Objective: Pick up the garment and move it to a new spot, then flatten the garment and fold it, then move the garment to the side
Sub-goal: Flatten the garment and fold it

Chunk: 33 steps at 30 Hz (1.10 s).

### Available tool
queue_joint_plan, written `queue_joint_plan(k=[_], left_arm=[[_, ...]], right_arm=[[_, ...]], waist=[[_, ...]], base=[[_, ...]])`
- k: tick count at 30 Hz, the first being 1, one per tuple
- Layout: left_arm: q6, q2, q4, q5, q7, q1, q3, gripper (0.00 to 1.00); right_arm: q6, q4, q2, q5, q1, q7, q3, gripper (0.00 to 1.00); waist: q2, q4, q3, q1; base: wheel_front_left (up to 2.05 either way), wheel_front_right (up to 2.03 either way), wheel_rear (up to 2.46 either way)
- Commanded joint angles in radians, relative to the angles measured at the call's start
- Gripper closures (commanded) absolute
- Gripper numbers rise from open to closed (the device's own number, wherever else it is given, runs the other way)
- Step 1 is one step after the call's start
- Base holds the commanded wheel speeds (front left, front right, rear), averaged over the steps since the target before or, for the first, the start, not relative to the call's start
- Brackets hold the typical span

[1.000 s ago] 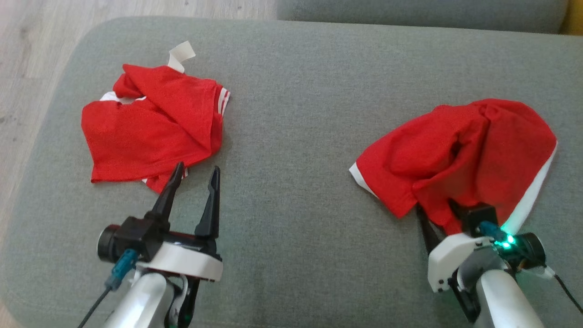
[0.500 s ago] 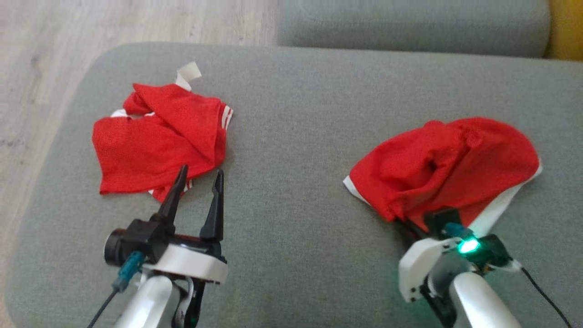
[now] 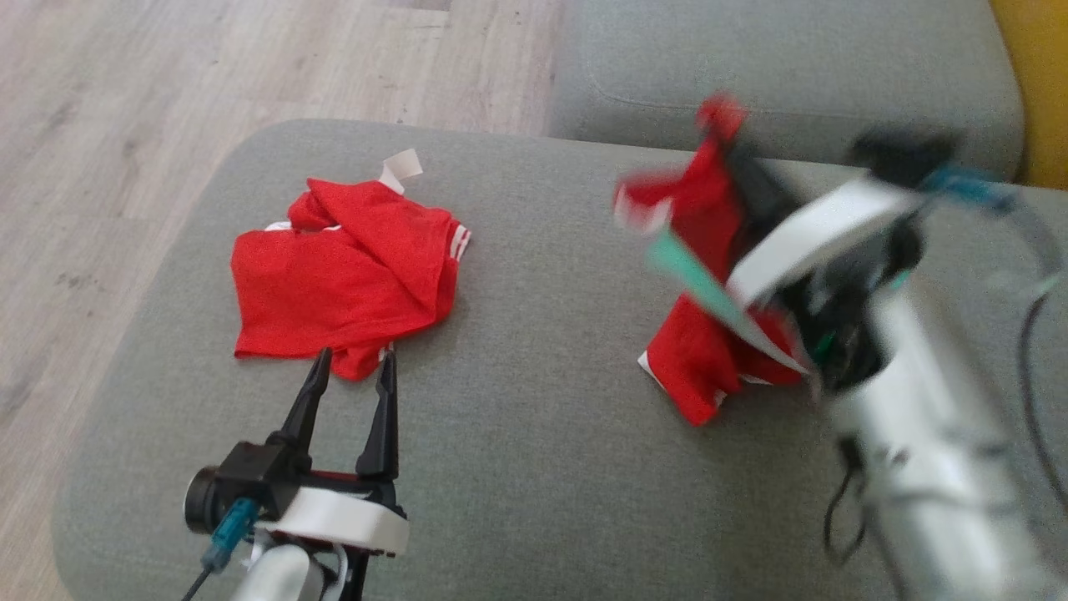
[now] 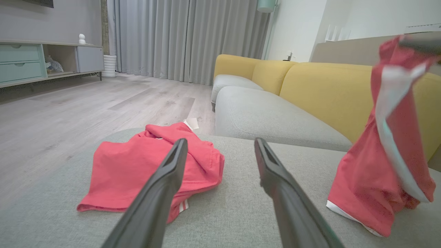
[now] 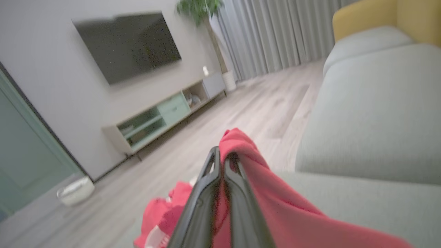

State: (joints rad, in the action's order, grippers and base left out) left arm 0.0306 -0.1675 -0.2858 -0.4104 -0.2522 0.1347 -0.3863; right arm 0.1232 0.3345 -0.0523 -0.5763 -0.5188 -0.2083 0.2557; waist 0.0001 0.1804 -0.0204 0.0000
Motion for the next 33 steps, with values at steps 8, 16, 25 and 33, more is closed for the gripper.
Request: queue_joint_plan(k=[8, 16, 25, 33], left_arm=[[-0.013, 0.019, 0.047, 0.019, -0.010, 0.032, 0.066, 0.00], [-0.033, 0.025, 0.065, 0.030, -0.010, 0.056, 0.077, 0.00], [-0.049, 0.030, 0.040, 0.043, -0.010, 0.080, 0.074, 0.00], [-0.055, 0.042, 0.037, 0.050, -0.010, 0.078, 0.083, 0.00]], right_arm=[[0.008, 0.054, 0.002, -0.065, -0.143, 0.057, -0.220, 1.00], [0.008, 0.107, -0.067, 0.145, 0.044, -0.030, -0.444, 1.00], [0.008, 0.191, -0.040, 0.540, 0.107, 0.061, -0.603, 0.00], [0.008, 0.070, -0.005, 0.639, 0.156, 0.248, -0.517, 0.00]], waist=[[-0.0001, -0.008, -0.007, 0.0000], [-0.0001, -0.060, 0.060, 0.0000], [-0.0001, -0.092, 0.085, 0.0000], [-0.0001, -0.098, 0.053, 0.0000]], base=[[0.00, 0.00, 0.00], [0.00, 0.00, 0.00], [0.00, 0.00, 0.00], [0.00, 0.00, 0.00]])
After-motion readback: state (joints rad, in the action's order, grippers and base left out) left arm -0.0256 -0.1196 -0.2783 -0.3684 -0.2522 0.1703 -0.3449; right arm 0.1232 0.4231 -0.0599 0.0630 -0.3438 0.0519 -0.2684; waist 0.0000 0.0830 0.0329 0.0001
